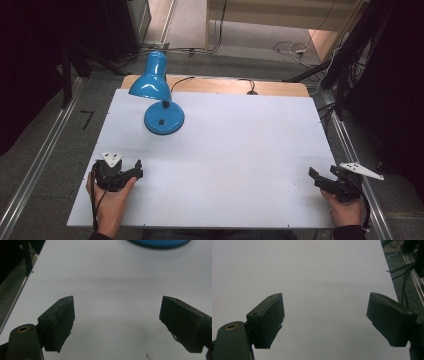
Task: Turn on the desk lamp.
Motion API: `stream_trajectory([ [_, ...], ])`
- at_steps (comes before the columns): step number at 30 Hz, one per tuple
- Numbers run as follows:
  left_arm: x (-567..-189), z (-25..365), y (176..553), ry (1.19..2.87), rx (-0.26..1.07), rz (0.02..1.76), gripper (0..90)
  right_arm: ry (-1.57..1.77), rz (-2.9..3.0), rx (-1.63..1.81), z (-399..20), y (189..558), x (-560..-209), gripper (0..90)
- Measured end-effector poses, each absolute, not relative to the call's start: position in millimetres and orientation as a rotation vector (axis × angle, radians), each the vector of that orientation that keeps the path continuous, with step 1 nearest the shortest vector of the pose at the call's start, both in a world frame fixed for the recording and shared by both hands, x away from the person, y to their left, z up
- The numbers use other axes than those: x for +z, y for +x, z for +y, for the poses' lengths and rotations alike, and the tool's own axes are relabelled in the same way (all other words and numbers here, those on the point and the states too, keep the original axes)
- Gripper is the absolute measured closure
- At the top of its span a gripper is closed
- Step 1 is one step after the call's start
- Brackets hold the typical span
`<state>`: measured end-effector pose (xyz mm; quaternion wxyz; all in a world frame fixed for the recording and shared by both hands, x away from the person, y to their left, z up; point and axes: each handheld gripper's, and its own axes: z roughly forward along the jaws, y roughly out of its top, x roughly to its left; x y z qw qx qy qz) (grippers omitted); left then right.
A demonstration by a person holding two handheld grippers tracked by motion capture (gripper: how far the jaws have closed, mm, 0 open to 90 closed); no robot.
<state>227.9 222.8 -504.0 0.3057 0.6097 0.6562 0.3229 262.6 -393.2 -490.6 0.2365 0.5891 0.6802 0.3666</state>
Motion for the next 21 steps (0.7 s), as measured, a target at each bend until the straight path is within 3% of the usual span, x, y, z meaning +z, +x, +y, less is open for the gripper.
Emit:
stream_trajectory([
  [21,-489.4,220.9,233.8,1.546,0.816,1.671,13.8,1.612,1.865,1.001,-391.5,263.7,-490.3,13.2],
])
